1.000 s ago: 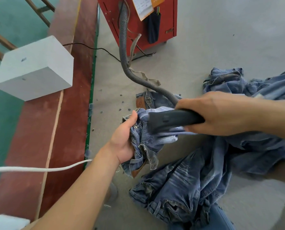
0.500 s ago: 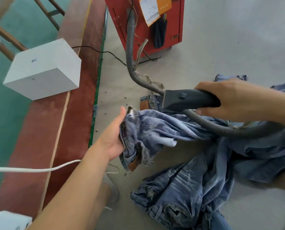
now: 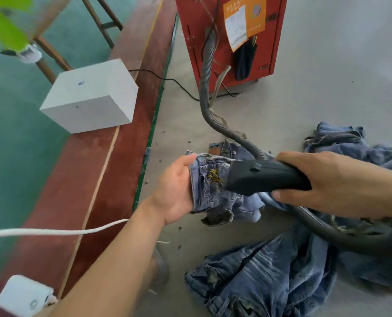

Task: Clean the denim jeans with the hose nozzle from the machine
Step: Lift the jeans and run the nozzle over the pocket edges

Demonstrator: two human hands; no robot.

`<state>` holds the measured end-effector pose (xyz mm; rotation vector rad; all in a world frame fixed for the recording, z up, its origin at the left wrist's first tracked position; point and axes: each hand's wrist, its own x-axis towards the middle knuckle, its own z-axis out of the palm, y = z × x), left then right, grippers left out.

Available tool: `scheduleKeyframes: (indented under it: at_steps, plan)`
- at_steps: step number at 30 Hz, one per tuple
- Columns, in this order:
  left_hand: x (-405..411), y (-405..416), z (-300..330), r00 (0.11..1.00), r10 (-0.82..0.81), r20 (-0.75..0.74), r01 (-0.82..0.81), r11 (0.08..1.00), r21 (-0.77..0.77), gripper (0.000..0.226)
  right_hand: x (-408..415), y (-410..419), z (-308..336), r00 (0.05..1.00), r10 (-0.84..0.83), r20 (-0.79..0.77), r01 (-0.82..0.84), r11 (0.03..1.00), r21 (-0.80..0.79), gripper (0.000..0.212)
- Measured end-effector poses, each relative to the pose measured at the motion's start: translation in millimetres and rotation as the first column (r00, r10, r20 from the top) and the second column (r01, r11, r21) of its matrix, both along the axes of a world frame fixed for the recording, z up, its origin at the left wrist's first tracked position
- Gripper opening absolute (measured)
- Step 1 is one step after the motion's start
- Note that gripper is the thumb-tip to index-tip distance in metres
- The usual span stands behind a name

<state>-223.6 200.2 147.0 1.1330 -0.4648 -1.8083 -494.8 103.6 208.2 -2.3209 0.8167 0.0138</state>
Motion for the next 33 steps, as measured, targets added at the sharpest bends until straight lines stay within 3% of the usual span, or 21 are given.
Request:
scheduleKeyframes:
  at_steps: [3, 5, 8, 11, 17, 19, 23, 25, 28, 30, 33]
  plan:
    - [-16, -1, -3, 0.976, -0.102, -0.193, 0.103, 0.995, -0.008, 0.098, 13, 13, -7, 1.000, 0.003, -0.010, -0.003, 1.000, -0.010, 0.022]
    - [-20, -3, -9, 0.962, -0.113, -0.248, 0.111, 0.994, -0.021, 0.108, 20, 16, -15, 0.999, -0.048, 0.020, 0.049, 0.998, -0.041, 0.022]
    - [-20, -4, -18, 0.965, -0.118, -0.233, 0.112, 0.993, -0.038, 0.105, 23, 5, -17, 0.973, -0.208, 0.096, 0.215, 0.974, -0.066, 0.025]
    - [-20, -3, -23, 0.972, -0.136, -0.193, 0.130, 0.991, -0.042, 0.100, 13, -15, -2, 0.945, -0.298, 0.133, 0.295, 0.955, 0.044, 0.018]
    - [-21, -5, -27, 0.935, -0.196, -0.296, 0.181, 0.980, -0.076, 0.108, 7, -21, 4, 0.994, -0.093, -0.057, 0.092, 0.996, -0.021, 0.018]
    - [-23, -5, -28, 0.938, -0.210, -0.276, 0.199, 0.978, -0.069, 0.108, 13, -16, -2, 0.995, -0.097, -0.010, 0.097, 0.995, -0.028, 0.020]
    - [-27, 0, -20, 0.963, -0.245, -0.115, 0.239, 0.969, -0.065, 0.094, 9, -32, 3, 0.954, -0.261, 0.149, 0.257, 0.965, 0.041, 0.017]
    - [-27, 3, -18, 0.977, -0.213, -0.004, 0.212, 0.976, -0.039, 0.070, -1, -42, 11, 0.961, -0.252, 0.113, 0.245, 0.967, 0.072, 0.014]
    - [-23, 4, -22, 0.947, -0.161, 0.276, 0.187, 0.980, -0.069, 0.034, -11, -44, 12, 0.989, -0.150, -0.002, 0.150, 0.987, 0.052, 0.017]
    - [-25, 5, -24, 0.845, -0.188, 0.501, 0.278, 0.954, -0.111, 0.035, -6, -35, 7, 0.997, -0.053, -0.048, 0.055, 0.997, 0.048, 0.018]
    - [-29, 6, -33, 0.533, -0.215, 0.818, 0.405, 0.914, -0.024, 0.022, 7, -23, 1, 0.998, 0.015, 0.056, -0.018, 0.998, 0.056, 0.019]
